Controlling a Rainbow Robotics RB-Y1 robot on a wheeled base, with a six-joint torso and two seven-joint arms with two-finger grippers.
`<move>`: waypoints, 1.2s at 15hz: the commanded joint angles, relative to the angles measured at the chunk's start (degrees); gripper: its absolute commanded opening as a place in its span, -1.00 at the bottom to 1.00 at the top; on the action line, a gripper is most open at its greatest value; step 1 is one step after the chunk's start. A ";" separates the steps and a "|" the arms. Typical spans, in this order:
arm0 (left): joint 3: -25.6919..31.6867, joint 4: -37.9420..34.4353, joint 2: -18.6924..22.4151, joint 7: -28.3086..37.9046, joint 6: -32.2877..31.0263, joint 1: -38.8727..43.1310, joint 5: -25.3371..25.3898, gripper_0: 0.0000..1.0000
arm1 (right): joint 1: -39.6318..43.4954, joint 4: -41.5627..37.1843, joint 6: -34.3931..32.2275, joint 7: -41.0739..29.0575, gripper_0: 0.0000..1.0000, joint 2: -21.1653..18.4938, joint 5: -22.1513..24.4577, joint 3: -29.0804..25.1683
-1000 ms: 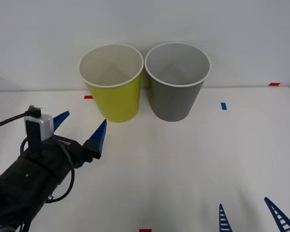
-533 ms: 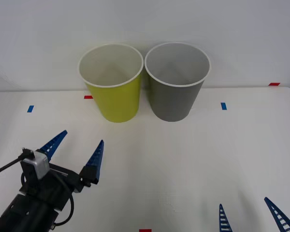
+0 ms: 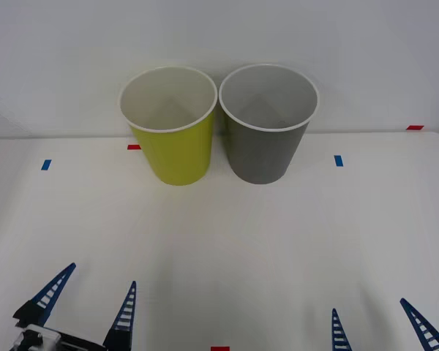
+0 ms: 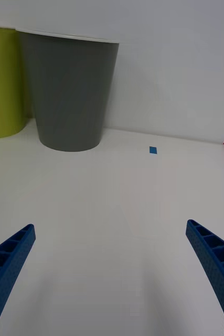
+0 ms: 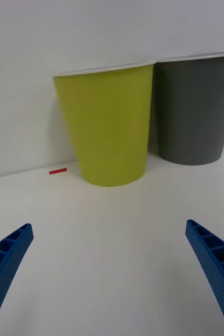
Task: Put cans in the gray bin and PET bottles in the light green bin.
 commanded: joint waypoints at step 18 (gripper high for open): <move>-0.72 6.21 -0.16 -1.71 -10.35 8.78 0.86 1.00 | 0.00 0.00 0.00 0.00 1.00 0.00 0.00 0.00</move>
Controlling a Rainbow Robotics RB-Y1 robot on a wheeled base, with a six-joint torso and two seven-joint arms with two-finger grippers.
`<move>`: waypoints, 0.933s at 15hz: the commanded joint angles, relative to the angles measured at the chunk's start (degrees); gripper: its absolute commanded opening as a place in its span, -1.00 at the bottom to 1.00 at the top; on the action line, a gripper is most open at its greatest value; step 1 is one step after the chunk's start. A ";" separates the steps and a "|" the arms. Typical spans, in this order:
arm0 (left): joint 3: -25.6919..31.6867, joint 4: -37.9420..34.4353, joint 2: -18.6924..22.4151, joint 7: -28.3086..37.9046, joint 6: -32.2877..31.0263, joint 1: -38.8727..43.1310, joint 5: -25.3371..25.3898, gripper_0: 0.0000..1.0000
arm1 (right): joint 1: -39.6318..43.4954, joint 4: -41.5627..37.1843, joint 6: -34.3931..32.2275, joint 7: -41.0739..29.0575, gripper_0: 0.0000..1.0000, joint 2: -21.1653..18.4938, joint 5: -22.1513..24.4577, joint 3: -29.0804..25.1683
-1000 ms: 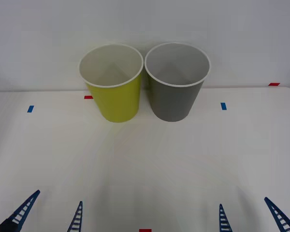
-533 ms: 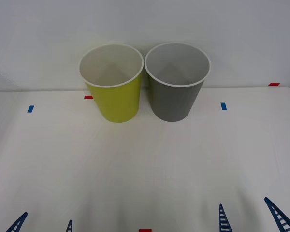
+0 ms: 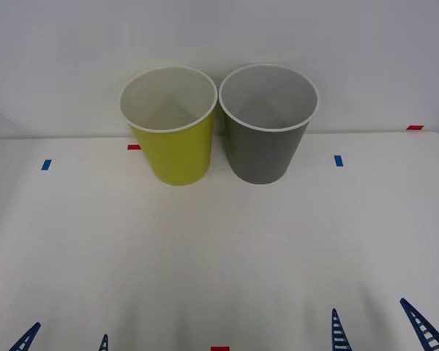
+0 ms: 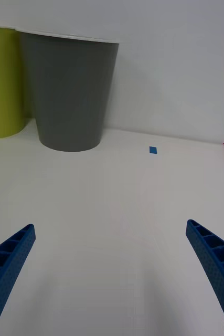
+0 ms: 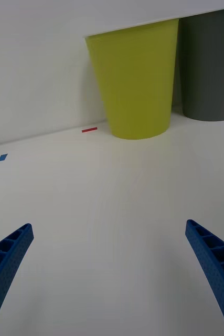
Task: Put cans in the gray bin and PET bottles in the light green bin.
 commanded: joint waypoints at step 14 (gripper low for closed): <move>0.01 0.01 0.00 0.00 0.02 0.00 0.01 1.00 | 0.00 0.00 0.00 0.00 1.00 0.00 0.00 0.00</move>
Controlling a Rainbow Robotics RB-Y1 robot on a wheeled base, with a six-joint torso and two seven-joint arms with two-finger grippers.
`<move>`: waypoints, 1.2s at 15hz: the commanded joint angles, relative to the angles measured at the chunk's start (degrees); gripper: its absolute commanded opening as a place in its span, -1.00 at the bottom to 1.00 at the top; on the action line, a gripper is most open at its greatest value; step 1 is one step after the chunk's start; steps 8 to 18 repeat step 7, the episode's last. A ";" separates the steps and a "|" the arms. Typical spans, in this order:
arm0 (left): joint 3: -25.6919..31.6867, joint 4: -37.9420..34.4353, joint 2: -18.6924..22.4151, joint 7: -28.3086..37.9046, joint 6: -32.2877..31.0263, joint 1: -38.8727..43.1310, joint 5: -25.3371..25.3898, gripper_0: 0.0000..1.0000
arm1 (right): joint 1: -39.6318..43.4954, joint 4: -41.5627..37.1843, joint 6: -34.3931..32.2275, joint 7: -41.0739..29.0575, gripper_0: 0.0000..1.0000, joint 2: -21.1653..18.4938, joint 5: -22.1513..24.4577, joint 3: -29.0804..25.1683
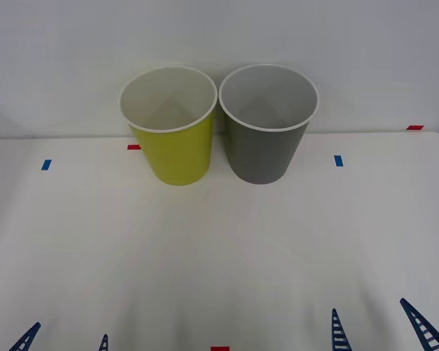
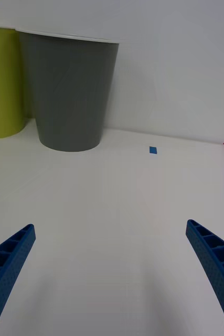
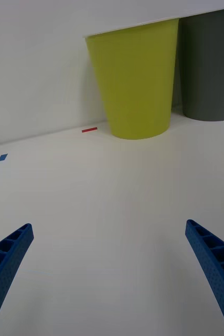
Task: Put cans in the gray bin and PET bottles in the light green bin.
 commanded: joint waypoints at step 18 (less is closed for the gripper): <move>0.00 0.00 0.00 0.00 0.02 0.00 0.01 1.00 | 0.00 0.00 0.00 0.00 1.00 0.00 0.00 0.00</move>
